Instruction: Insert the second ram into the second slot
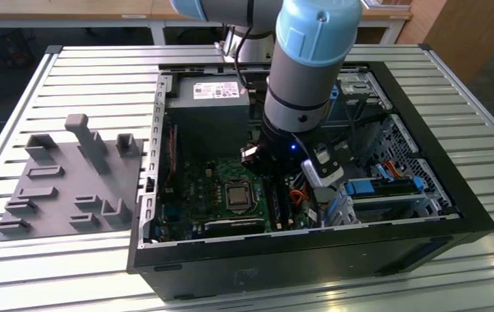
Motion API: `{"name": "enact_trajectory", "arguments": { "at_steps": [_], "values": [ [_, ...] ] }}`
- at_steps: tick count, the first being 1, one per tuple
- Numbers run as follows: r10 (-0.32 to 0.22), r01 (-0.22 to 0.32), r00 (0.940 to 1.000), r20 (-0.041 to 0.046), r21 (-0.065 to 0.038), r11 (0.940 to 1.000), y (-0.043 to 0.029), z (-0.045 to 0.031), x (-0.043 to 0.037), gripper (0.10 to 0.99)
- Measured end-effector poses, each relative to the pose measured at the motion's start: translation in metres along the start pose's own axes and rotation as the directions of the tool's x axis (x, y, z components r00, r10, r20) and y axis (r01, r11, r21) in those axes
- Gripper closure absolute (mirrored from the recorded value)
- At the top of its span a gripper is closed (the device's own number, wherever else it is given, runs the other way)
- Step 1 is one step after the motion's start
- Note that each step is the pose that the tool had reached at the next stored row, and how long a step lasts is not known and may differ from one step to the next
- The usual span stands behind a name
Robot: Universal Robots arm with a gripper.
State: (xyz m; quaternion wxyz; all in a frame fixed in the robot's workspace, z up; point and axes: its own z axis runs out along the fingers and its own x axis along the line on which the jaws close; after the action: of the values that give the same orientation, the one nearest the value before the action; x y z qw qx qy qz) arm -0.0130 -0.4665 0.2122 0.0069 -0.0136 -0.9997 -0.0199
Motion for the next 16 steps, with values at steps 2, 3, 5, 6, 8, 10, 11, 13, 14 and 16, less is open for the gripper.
{"name": "enact_trajectory", "arguments": {
  "at_steps": [2, 3, 5, 6, 8, 10, 11, 13, 14, 16],
  "values": [
    [0.0, 0.0, 1.0, 0.0, 0.0, 1.0, 0.0, 0.0007, 0.0, 0.949],
    [0.0, 0.0, 1.0, 0.0, 0.0, 1.0, 0.0, 0.0012, 0.0, 0.949],
    [0.0, 0.0, 1.0, 0.0, 0.0, 1.0, -0.0001, 0.0021, 0.0, 0.949],
    [0.0, 0.0, 1.0, 0.0, 0.0, 1.0, -0.0001, 0.0028, 0.0, 0.949],
    [0.0, 0.0, 1.0, 0.0, 0.0, 1.0, -0.0001, 0.0042, -0.0001, 0.949],
    [0.0, 0.0, 1.0, 0.0, 0.0, 1.0, -0.0002, 0.0051, 0.0, 0.949],
    [0.0, 0.0, 1.0, -0.0001, 0.0, 1.0, -0.0003, 0.005, -0.0001, 0.949],
    [0.0, 0.0, 1.0, -0.0001, 0.0, 1.0, -0.0002, 0.0051, -0.0001, 0.949],
    [0.0, 0.0, 1.0, -0.0001, 0.0, 1.0, -0.0002, 0.0051, -0.0001, 0.949],
    [0.0, 0.0, 1.0, 0.0, 0.0, 1.0, -0.0002, 0.0052, -0.0001, 0.949]
  ]
}}
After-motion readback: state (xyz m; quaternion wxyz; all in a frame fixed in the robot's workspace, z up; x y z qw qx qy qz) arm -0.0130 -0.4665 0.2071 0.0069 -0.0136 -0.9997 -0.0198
